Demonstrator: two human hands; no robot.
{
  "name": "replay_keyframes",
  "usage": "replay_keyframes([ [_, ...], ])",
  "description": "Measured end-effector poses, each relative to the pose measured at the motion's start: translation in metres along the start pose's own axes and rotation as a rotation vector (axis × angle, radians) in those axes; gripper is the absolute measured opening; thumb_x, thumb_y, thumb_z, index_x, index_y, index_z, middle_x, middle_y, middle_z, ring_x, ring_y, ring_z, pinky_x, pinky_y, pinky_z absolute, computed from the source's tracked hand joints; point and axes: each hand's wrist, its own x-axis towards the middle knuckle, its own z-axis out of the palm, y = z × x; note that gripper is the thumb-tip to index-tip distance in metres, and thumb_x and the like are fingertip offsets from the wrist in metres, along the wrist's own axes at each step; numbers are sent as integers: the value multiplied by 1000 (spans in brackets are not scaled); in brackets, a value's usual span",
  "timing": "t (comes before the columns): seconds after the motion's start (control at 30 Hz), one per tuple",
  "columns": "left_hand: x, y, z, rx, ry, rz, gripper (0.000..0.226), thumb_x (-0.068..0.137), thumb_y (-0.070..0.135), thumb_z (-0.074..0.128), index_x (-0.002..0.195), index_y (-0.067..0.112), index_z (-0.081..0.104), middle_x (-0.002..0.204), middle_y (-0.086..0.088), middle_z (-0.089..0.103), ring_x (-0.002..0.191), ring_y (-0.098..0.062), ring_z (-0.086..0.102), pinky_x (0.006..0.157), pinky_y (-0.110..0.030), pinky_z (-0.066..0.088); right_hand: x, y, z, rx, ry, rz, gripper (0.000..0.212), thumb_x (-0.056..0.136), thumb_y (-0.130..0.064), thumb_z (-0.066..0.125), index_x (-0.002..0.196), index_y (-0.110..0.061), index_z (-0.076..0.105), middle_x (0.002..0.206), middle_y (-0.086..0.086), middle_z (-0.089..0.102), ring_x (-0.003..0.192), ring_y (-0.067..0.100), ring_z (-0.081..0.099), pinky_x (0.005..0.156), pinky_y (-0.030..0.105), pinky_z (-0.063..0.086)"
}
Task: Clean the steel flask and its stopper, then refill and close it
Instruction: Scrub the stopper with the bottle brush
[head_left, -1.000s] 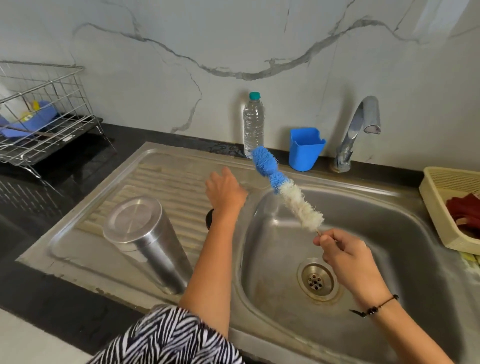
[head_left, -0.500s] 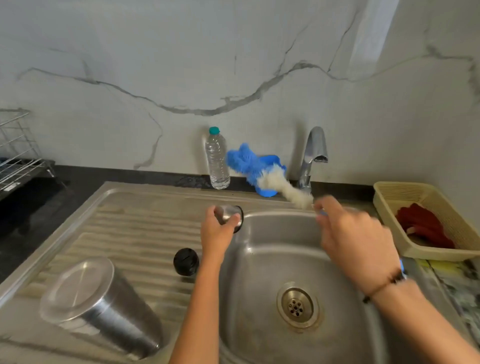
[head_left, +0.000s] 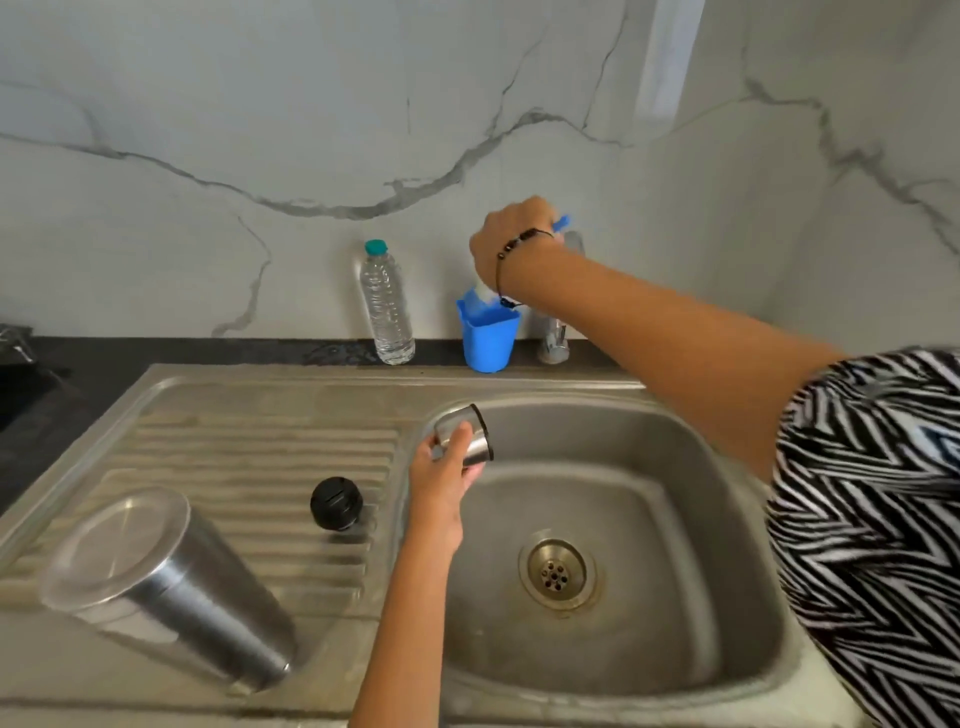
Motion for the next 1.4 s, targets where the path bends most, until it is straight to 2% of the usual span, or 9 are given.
replay_keyframes([
  [0.1, 0, -1, -3, -4, 2, 5, 41, 91, 14, 62, 129, 4, 50, 119, -6, 57, 87, -6, 61, 89, -32, 50, 20, -8, 1, -28, -104, -21, 23, 89, -12, 40, 100, -14, 61, 91, 4, 57, 78, 20, 56, 61, 26, 32],
  [0.17, 1, -4, -5, 10, -3, 3, 44, 90, 16, 63, 130, 5, 50, 128, -10, 53, 92, -8, 60, 91, -33, 50, 26, -12, 5, -28, -147, -33, 16, 88, -13, 40, 90, -14, 56, 81, 3, 53, 64, 19, 49, 52, 25, 30],
  [0.3, 1, -8, -6, 15, -26, 2, 42, 89, 17, 63, 129, 5, 51, 127, -10, 56, 92, -7, 61, 90, -33, 50, 32, -16, 12, -25, -188, -9, 14, 83, -8, 39, 74, -11, 49, 63, 3, 44, 47, 18, 36, 44, 26, 24],
  [0.43, 1, -9, -7, 33, -24, 3, 41, 89, 18, 64, 127, 7, 53, 129, -10, 55, 102, -11, 60, 92, -35, 50, 33, -11, 11, -47, -201, -37, 16, 84, -8, 40, 69, -11, 45, 64, 3, 44, 48, 19, 37, 47, 26, 25],
  [0.57, 2, -6, -8, 24, -13, 14, 33, 90, 16, 63, 121, 7, 55, 126, -11, 58, 112, -19, 58, 92, -34, 50, 38, 4, 15, -67, -224, -69, 19, 89, -8, 38, 96, -12, 56, 93, 5, 58, 77, 22, 51, 73, 30, 34],
  [0.67, 3, -4, -10, 14, 6, 10, 36, 90, 16, 64, 123, 5, 54, 127, -13, 57, 115, -22, 58, 92, -35, 50, 41, 15, 9, -61, -204, -71, 28, 89, -6, 37, 108, -10, 58, 103, 8, 59, 85, 26, 51, 78, 33, 35],
  [1.1, 7, -3, -12, -27, 39, -28, 34, 89, 17, 64, 120, 7, 53, 126, -15, 56, 116, -26, 57, 101, -43, 47, 13, 36, -1, -9, -64, -52, 18, 85, -1, 41, 68, -6, 45, 79, 11, 51, 79, 29, 52, 75, 37, 32],
  [1.3, 8, -6, -11, -56, 30, -37, 32, 90, 16, 64, 119, 6, 53, 126, -16, 57, 115, -26, 58, 96, -41, 49, -8, 45, 0, 31, -31, -13, 20, 86, -2, 41, 66, -8, 43, 68, 7, 43, 78, 28, 51, 75, 35, 34],
  [1.4, 6, -6, -12, -62, 13, -35, 28, 90, 17, 64, 114, 8, 54, 124, -15, 58, 114, -26, 59, 95, -41, 50, -16, 45, 6, 61, 16, 1, 17, 88, -2, 39, 76, -7, 49, 69, 7, 43, 74, 26, 50, 74, 34, 35],
])
